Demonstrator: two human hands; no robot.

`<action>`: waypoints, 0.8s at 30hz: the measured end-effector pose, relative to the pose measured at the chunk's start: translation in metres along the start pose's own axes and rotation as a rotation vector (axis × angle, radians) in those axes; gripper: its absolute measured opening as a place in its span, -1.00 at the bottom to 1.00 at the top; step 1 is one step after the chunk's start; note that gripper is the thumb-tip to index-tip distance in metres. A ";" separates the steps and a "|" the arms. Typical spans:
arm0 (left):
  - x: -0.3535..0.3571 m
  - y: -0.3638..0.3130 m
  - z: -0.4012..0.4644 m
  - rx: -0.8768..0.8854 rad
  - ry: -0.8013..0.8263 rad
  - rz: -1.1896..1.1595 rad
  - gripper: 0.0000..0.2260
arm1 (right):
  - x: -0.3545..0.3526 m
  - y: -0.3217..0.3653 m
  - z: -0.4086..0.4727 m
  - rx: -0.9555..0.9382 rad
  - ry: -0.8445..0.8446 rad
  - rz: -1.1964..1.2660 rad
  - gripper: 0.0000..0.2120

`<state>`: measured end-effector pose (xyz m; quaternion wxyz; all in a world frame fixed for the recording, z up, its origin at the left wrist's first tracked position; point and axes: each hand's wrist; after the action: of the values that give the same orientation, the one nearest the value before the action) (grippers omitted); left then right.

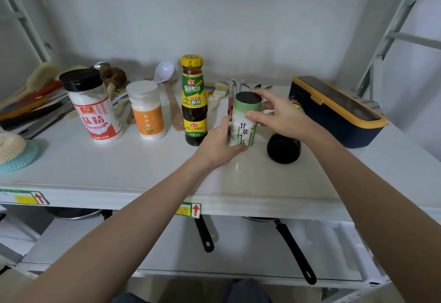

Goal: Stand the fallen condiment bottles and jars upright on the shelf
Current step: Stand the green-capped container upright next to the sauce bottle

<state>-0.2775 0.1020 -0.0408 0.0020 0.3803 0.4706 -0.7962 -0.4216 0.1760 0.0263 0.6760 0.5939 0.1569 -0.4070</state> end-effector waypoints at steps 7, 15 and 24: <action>0.000 -0.004 -0.003 -0.013 -0.011 0.006 -0.40 | 0.001 -0.002 0.001 -0.007 -0.004 -0.003 -0.37; -0.007 -0.016 -0.018 -0.007 0.064 0.012 -0.28 | -0.002 0.001 -0.005 0.067 0.019 -0.015 -0.25; -0.023 -0.030 -0.042 0.063 -0.162 0.098 -0.78 | -0.028 0.014 -0.029 0.078 -0.134 -0.009 -0.49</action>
<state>-0.2466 0.1421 -0.0158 0.0669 0.3368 0.4244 -0.8379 -0.4205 0.2123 0.0478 0.6596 0.5905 0.0978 -0.4547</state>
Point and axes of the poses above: each hand's wrist, its own z-axis towards the middle knuckle, its own x-axis out of the palm, y = z × x, and after that the axes turned 4 degrees about -y, right-handed
